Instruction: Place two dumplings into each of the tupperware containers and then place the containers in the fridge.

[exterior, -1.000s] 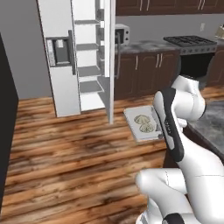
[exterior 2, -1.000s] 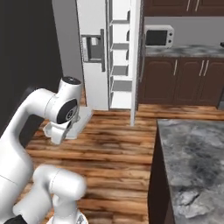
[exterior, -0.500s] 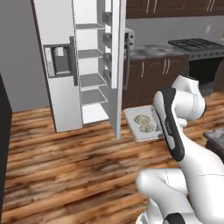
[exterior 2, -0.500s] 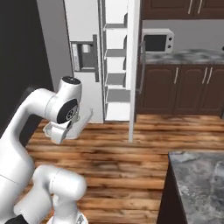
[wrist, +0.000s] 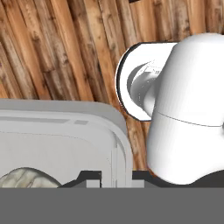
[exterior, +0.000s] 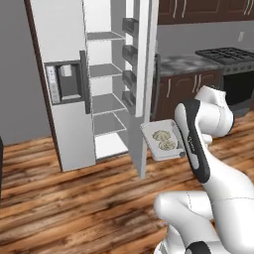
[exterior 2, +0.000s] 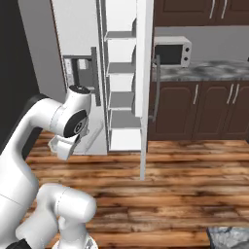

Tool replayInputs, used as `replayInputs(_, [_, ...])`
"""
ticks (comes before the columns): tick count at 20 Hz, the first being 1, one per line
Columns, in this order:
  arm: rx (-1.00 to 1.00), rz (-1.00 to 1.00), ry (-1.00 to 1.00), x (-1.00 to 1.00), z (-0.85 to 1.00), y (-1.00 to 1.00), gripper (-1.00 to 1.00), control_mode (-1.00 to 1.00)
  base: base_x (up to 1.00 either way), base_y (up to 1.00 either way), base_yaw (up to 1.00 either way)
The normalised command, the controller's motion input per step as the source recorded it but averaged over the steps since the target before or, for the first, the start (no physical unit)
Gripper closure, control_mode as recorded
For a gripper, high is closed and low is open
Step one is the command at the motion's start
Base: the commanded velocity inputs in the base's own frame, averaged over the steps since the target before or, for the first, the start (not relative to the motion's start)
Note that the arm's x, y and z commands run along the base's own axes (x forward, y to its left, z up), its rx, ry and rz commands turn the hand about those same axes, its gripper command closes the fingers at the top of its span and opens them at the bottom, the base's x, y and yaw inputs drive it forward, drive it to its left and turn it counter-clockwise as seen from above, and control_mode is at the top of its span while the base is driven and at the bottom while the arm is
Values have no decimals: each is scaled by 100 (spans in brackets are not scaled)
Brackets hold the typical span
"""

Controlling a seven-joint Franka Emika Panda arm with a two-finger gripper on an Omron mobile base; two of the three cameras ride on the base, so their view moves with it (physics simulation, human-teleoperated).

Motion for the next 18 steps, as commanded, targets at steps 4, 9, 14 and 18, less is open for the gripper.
replayInputs(4, [0, 0, 0, 0, 0, 0, 100, 100, 100, 73, -5])
replayInputs(9, [0, 0, 0, 0, 0, 0, 100, 100, 100, 81, 0])
replayInputs(14, [0, 0, 0, 0, 0, 0, 100, 100, 96, 66, 0])
replayInputs(18, [0, 0, 0, 0, 0, 0, 100, 100, 94, 14, 0])
